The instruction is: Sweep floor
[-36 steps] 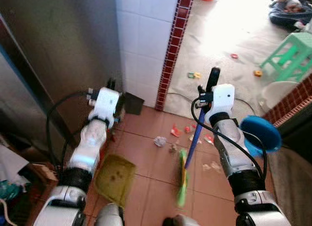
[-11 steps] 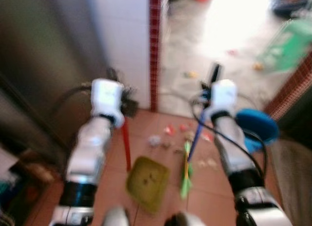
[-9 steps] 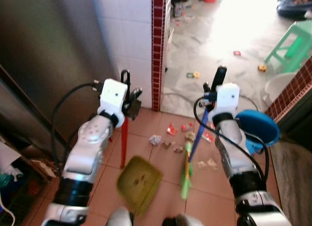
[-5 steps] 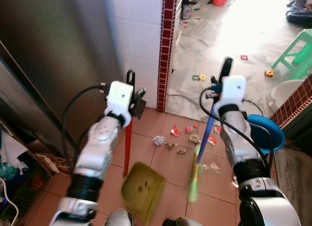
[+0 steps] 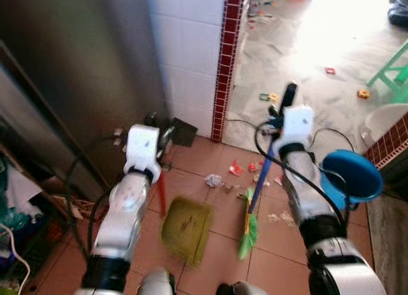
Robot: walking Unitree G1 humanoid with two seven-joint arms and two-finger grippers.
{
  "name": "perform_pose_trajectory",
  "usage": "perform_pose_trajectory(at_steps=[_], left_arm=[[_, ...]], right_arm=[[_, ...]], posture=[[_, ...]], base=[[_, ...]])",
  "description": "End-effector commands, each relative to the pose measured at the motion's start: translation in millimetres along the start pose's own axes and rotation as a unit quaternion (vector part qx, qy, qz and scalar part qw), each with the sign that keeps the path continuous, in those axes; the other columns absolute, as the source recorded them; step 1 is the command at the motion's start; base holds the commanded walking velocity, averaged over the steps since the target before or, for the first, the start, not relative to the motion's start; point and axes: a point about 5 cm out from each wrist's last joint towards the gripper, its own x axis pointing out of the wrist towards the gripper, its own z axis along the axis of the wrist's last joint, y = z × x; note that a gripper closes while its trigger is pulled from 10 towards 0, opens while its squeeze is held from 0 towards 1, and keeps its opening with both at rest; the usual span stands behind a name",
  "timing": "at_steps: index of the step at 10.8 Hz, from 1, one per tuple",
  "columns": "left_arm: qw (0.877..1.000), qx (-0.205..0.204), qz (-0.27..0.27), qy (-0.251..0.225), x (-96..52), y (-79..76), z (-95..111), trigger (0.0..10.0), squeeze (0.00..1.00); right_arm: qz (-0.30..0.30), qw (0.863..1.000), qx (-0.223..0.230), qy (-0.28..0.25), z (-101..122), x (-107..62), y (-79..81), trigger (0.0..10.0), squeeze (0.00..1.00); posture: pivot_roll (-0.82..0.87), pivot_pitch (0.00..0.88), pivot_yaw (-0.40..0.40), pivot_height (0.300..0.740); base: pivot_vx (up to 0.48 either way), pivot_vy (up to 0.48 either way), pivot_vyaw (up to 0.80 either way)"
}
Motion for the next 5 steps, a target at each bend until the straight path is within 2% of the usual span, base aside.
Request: perform_pose_trajectory(at_steps=[1, 2, 4, 5], left_arm=[[0.999, 0.008, -0.009, -0.032, -1.5, 0.7, 15.7, 10.0, 0.00], [0.999, 0.021, -0.035, -0.033, 0.0, 0.1, 15.2, 10.0, 0.00], [0.998, 0.010, -0.065, -0.020, 3.4, -16.0, 9.3, 10.0, 0.00], [0.997, 0.002, -0.068, -0.019, 18.2, -20.5, 13.1, 10.0, 0.00]], right_arm=[[-0.014, 1.000, 0.003, -0.021, 7.3, -1.5, -8.9, 10.0, 0.00], [-0.011, 1.000, -0.004, -0.013, 2.5, -5.9, -9.7, 10.0, 0.00], [-0.031, 0.999, -0.011, -0.002, -7.2, -17.3, -18.1, 10.0, 0.00], [-0.056, 0.998, -0.004, 0.007, -7.8, -7.0, -23.7, 10.0, 0.00]], posture=[[0.05, 0.000, -0.029, 0.740], [0.04, 0.000, -0.016, 0.740], [0.00, 0.000, 0.044, 0.740], [0.00, 0.000, 0.048, 0.740]], base=[[0.000, 0.000, 0.00], [0.000, 0.000, 0.00], [0.000, 0.000, 0.00], [0.000, 0.000, 0.00]])
